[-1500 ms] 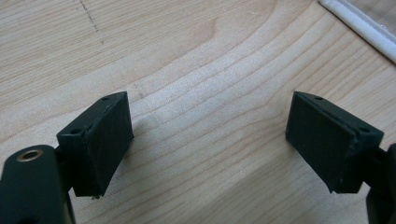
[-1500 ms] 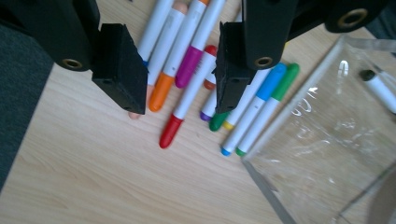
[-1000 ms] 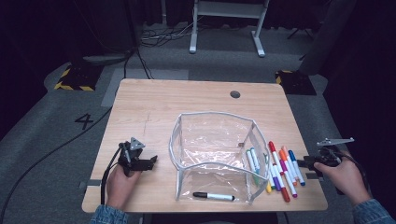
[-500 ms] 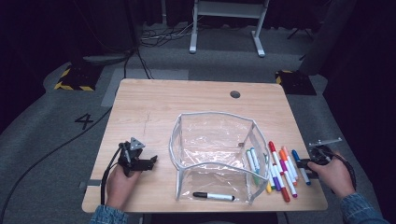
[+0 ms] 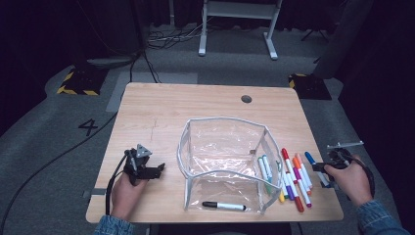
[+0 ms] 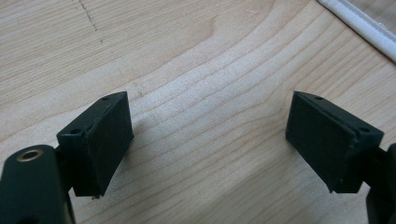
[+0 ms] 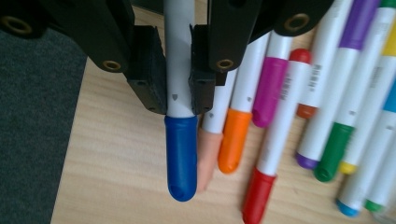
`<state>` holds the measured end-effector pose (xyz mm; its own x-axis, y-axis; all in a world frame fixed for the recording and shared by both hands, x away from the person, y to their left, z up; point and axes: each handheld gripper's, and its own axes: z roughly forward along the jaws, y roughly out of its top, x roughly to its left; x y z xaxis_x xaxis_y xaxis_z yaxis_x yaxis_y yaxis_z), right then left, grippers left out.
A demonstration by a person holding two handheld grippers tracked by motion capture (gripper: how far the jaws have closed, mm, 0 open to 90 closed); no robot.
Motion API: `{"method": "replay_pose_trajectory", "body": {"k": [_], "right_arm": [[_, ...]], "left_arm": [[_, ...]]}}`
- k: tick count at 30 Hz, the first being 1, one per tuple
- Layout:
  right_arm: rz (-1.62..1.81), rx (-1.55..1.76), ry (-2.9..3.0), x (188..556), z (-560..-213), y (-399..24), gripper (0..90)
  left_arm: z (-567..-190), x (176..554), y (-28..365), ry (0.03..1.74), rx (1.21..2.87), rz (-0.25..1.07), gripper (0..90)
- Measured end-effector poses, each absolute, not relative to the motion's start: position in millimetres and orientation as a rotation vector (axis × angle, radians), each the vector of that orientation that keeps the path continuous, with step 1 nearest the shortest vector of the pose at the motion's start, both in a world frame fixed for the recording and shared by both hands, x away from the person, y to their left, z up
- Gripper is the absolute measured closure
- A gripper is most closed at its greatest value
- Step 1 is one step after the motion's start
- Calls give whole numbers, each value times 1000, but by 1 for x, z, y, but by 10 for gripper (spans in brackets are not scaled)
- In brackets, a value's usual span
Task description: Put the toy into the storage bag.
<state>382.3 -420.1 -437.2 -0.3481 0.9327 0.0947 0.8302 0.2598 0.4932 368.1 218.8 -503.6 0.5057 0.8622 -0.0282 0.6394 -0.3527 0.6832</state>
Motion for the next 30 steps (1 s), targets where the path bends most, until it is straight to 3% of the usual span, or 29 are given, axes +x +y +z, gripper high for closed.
{"method": "replay_pose_trajectory", "body": {"k": [13,30], "right_arm": [[948,1456,2362,366,-366,-392,769],[1125,1169,2478,344,-300,-341,769]], "left_arm": [[-504,368,219,1223,2109,449,150],[-504,368,219,1223,2109,449,150]]}}
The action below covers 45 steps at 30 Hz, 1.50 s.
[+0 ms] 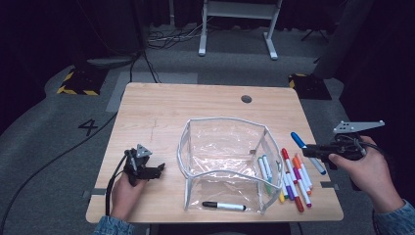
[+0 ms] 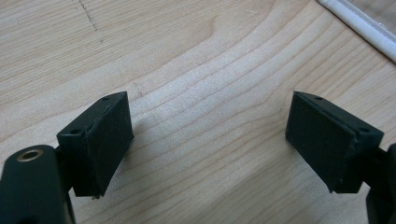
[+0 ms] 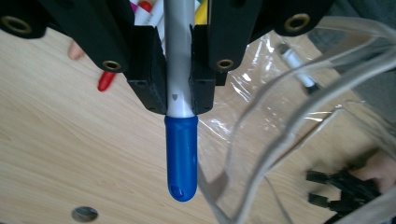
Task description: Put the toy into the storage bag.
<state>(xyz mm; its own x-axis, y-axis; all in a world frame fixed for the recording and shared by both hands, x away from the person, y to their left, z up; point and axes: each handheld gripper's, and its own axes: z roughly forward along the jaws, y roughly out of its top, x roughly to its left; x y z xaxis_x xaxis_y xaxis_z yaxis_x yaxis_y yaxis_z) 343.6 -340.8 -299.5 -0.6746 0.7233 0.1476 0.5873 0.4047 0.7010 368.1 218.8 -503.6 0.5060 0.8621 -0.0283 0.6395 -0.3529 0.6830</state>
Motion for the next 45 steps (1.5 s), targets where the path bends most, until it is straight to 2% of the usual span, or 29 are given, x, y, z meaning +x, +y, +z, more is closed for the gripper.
{"method": "replay_pose_trajectory", "body": {"k": [12,21,32,45], "right_arm": [[1197,949,2615,339,-265,-289,769],[1185,803,2723,345,-257,-244,769],[1115,690,2823,361,-265,-195,769],[961,601,3005,384,-299,-144,769]], "left_arm": [[-504,368,219,1223,2109,449,150],[-504,368,219,1223,2109,449,150],[-504,368,219,1224,2107,448,150],[-504,368,219,1222,2107,449,150]]}}
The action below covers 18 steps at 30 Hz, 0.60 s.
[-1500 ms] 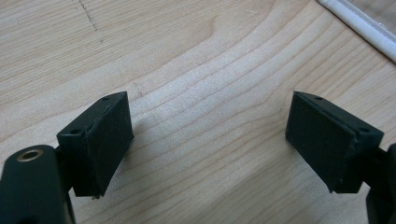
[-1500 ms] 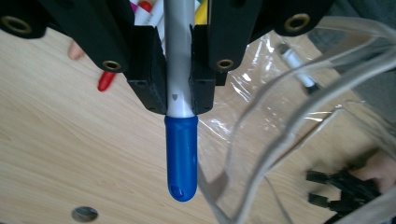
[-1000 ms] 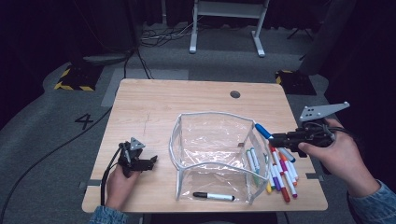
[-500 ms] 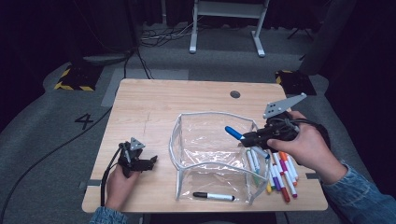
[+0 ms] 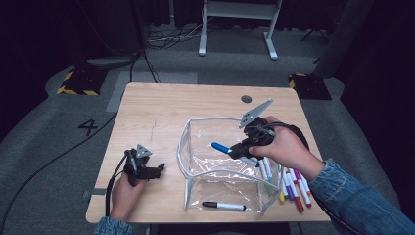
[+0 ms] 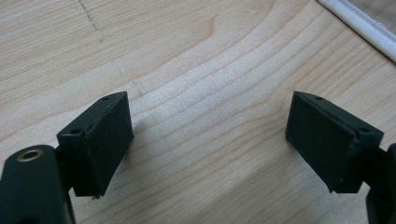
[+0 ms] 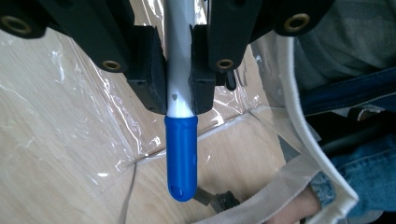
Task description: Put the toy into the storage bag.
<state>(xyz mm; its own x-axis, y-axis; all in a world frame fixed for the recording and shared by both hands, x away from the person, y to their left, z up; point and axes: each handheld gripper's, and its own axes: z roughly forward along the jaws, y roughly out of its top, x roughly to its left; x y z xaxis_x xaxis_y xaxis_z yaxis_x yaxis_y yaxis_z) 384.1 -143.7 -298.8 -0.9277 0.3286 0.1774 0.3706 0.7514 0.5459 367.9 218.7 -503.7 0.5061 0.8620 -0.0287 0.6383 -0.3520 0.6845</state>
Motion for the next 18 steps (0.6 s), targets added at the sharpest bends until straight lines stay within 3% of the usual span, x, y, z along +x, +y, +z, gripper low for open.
{"method": "replay_pose_trajectory", "body": {"k": [18], "right_arm": [[-714,-522,-2843,388,-355,-116,769]], "left_arm": [[-504,368,218,1225,2106,448,150]]}}
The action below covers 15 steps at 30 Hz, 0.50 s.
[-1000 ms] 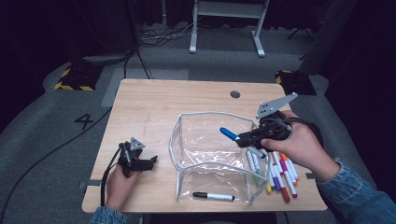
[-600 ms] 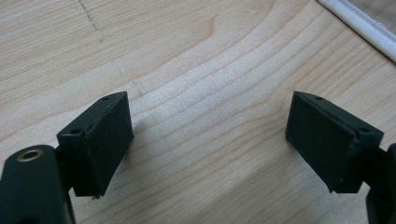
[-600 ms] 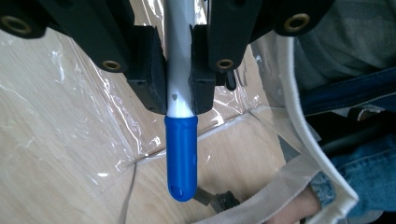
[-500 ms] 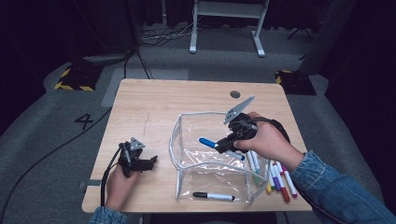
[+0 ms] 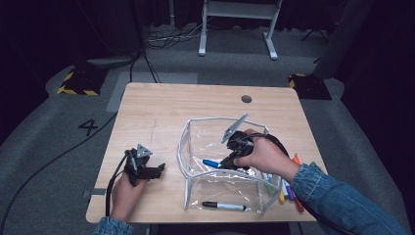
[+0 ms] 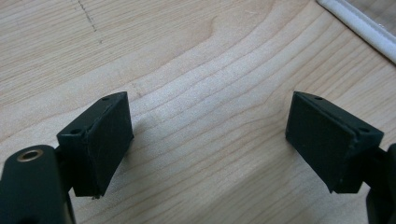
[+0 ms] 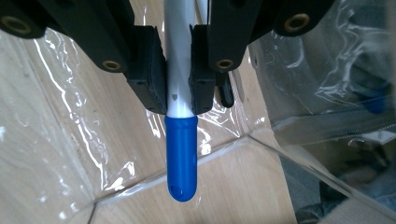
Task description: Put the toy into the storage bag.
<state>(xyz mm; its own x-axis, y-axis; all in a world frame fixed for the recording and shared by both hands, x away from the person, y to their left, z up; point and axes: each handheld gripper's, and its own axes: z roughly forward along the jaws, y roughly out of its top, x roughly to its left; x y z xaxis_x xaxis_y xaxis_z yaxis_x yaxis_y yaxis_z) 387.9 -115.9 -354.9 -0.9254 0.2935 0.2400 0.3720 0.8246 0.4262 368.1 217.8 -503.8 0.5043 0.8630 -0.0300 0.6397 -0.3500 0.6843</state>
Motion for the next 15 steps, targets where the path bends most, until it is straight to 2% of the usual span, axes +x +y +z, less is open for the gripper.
{"method": "replay_pose_trajectory", "body": {"k": [15], "right_arm": [[-547,-450,-2782,389,-389,-107,768]], "left_arm": [[-504,368,218,1224,2105,448,150]]}}
